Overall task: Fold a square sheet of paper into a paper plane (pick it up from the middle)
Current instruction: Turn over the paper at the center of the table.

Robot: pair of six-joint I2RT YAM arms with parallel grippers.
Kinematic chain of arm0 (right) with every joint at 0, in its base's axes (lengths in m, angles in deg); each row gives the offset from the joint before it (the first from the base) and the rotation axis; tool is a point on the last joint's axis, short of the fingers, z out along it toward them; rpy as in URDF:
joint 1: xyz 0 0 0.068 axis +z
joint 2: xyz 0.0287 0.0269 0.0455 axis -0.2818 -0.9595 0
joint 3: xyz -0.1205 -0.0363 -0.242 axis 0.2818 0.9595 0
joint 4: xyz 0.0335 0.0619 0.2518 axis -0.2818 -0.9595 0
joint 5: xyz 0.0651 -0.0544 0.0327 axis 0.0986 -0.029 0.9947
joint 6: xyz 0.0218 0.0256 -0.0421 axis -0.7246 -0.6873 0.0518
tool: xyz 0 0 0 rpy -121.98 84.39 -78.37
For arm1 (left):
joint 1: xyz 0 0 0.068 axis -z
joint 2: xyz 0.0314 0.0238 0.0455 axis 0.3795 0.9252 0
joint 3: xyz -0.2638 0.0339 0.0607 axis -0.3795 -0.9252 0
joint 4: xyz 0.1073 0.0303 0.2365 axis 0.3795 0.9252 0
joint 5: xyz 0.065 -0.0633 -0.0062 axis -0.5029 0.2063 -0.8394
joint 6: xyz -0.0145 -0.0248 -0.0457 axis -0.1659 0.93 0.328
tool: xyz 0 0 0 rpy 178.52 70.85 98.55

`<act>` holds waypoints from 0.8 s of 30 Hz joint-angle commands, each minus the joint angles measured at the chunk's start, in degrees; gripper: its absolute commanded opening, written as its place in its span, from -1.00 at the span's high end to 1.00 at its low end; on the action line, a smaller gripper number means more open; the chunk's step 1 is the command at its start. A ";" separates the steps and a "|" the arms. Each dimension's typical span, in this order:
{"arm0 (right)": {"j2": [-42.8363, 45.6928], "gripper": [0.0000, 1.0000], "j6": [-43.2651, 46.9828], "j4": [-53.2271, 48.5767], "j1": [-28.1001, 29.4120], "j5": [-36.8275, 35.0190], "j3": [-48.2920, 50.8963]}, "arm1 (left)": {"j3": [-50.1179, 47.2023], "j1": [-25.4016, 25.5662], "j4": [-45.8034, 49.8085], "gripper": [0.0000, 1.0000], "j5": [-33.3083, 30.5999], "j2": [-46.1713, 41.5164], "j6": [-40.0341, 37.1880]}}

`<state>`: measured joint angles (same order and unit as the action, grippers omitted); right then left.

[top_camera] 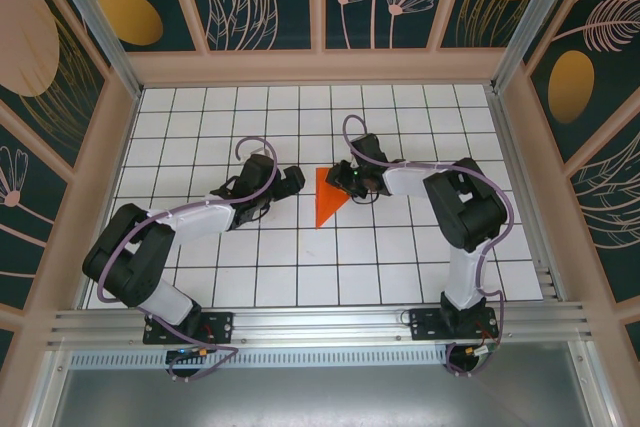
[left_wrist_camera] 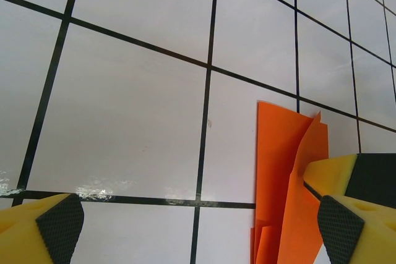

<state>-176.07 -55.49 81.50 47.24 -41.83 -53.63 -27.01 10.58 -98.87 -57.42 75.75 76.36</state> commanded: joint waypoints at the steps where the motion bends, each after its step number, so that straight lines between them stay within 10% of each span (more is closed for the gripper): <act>1: 3.36 0.23 -1.46 -1.74 0.15 -3.52 0.18 | -0.23 -0.41 0.13 -0.97 0.76 -0.34 0.72; 24: -0.13 0.24 -1.94 2.86 0.16 4.81 -0.14 | -0.05 -0.42 0.13 -0.97 1.50 0.35 0.47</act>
<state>-175.32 -56.98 81.96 47.22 -40.08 -53.52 -27.01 10.58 -98.85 -56.35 75.75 76.36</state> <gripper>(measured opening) 0.380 0.985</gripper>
